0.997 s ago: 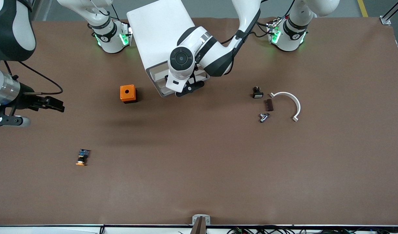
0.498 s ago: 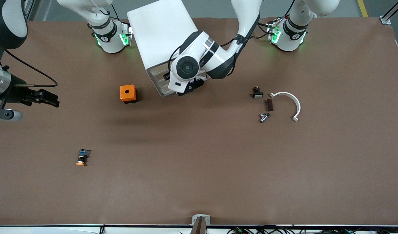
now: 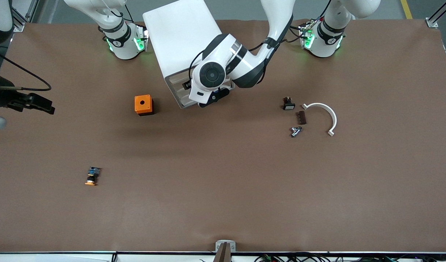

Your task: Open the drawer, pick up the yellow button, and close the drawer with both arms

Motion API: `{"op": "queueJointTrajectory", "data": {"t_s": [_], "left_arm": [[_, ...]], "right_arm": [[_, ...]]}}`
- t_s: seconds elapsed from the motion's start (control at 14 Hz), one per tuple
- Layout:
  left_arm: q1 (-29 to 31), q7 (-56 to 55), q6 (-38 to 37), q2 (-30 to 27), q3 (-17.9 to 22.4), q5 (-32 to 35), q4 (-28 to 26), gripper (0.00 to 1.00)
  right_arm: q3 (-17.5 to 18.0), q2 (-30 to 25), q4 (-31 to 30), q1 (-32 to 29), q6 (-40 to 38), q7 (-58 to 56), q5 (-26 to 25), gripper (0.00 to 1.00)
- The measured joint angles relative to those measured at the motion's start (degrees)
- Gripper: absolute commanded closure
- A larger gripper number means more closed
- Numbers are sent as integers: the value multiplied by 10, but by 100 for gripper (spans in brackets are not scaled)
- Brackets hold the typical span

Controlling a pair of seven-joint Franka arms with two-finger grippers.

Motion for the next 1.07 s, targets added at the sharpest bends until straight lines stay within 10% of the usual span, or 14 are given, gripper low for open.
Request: {"op": "queueJointTrajectory", "data": {"t_s": [0.43,1.07], "left_arm": [[105,33,-39,-123,2,103,8,1],[285,322,-322,-303,4,254,5,1]], "right_arm": [[3,-2,-4,-11,-6,0,0,0],[8,-27,-32,17,10,1,1,0]]}}
